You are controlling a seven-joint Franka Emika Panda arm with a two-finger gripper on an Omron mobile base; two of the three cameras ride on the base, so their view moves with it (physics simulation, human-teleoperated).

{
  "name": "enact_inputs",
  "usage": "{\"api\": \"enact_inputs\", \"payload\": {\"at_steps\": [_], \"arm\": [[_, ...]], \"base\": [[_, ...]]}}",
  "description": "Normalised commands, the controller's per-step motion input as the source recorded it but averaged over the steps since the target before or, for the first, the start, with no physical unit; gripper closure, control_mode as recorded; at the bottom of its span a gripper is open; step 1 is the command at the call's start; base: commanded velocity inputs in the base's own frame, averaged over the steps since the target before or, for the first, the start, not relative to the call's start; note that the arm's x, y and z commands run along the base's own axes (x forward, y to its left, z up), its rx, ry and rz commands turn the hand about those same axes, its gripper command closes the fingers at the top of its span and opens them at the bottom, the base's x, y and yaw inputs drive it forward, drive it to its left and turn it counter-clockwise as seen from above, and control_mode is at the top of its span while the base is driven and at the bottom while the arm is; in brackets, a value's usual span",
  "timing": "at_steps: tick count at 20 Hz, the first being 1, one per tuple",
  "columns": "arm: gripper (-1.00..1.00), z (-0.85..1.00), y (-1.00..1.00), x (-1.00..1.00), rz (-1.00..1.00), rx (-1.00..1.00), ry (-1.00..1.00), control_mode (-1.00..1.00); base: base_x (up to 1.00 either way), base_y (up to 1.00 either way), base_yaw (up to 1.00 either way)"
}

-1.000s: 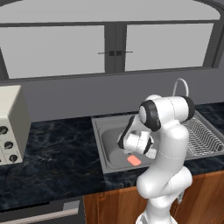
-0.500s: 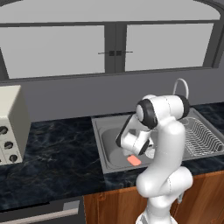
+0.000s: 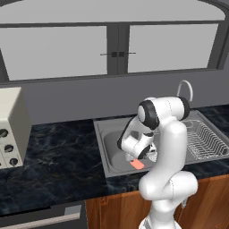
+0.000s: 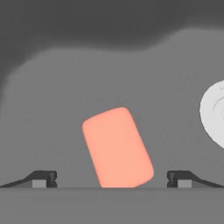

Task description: Pick up the bar soap and soap dispenser from the sink, and place them back in the cabinet, and close the cabinet doors.

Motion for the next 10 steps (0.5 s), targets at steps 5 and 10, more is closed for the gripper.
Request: {"api": "enact_inputs", "payload": {"at_steps": [5, 10], "arm": [[-1.0, -0.18, 0.0, 0.03, 0.03, 0.0, 0.03, -1.0], [-1.0, -0.2, 0.0, 0.1, 0.03, 0.0, 0.07, -1.0]], "base": [[0.0, 0.0, 0.0], [0.0, 0.0, 0.0]]}}
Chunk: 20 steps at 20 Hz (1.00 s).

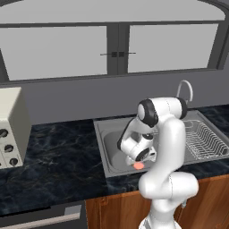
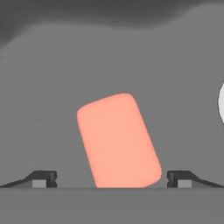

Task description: Pick up the bar soap and soap dispenser from the sink, and place them back in the cabinet, and close the cabinet doors.

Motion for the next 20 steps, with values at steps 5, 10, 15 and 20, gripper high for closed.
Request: {"api": "enact_inputs", "payload": {"at_steps": [5, 10, 15, 20], "arm": [[-1.0, -0.17, 0.0, 0.23, 0.03, 0.0, 0.06, -1.0], [-1.0, -0.09, 0.04, 0.26, 0.03, 0.0, 0.0, -1.0], [-1.0, -0.08, 0.04, 0.21, 0.01, 0.0, 0.0, -1.0], [-1.0, -0.09, 0.03, 0.22, 0.0, 0.01, 0.02, -1.0]], "base": [[0.0, 0.0, 0.0], [0.0, 0.0, 0.0], [0.0, 0.0, 0.0], [0.0, 0.0, 0.0]]}}
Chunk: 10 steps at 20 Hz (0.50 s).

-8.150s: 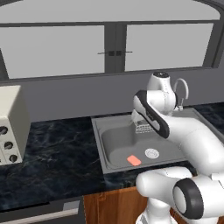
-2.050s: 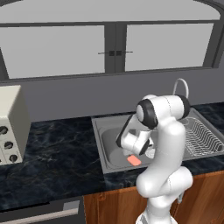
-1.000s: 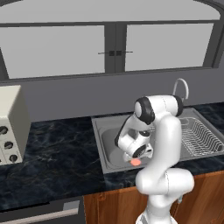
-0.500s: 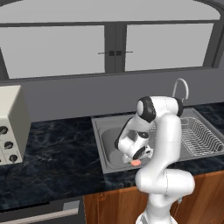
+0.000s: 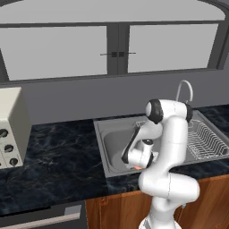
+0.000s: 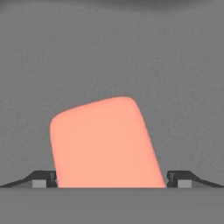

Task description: Pick up the bar soap and soap dispenser from the sink, and place them back in the cabinet, and close the cabinet doors.

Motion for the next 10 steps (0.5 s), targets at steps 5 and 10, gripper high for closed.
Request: {"api": "enact_inputs", "payload": {"at_steps": [5, 10], "arm": [[-1.0, -0.05, 0.02, 0.24, 0.0, 0.03, 0.11, -1.0], [-1.0, 0.0, 0.08, 0.25, 0.0, 0.06, 0.24, -1.0]], "base": [[0.0, 0.0, 0.0], [0.0, 0.0, 0.0]]}}
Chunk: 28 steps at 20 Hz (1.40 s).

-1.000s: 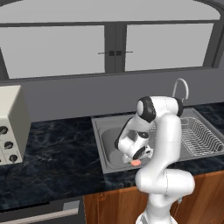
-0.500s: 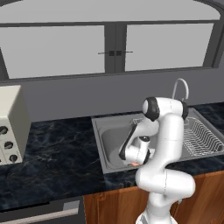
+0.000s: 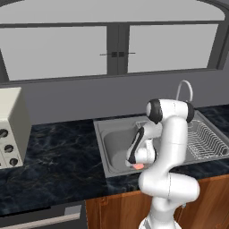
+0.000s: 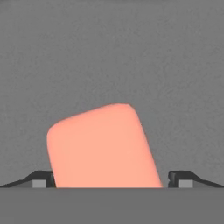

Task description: Pick up the bar soap and soap dispenser from the sink, and place them back in the cabinet, and close the cabinet doors.

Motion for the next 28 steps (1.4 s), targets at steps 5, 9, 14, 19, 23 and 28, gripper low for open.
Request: {"api": "enact_inputs", "payload": {"at_steps": [5, 9, 14, 19, 23, 28], "arm": [[1.0, -0.07, 0.13, 0.18, 0.0, 0.06, 0.33, -1.0], [1.0, -0.2, 0.08, 0.08, 0.0, 0.0, 0.37, -1.0], [1.0, -0.22, 0.02, 0.0, 0.0, 0.01, 0.3, -1.0], [1.0, 0.11, 0.0, -0.09, 0.0, 0.05, 0.16, -1.0], [1.0, 0.36, 0.0, -0.25, 0.0, 0.01, 0.17, -1.0], [1.0, 0.44, 0.0, -0.3, 0.0, 0.01, 0.15, -1.0]], "base": [[0.0, 0.0, 0.0], [0.0, 0.0, 0.0], [0.0, 0.0, 0.0], [0.0, 0.0, 0.0], [0.0, 0.0, 0.0], [0.0, 0.0, 0.0]]}}
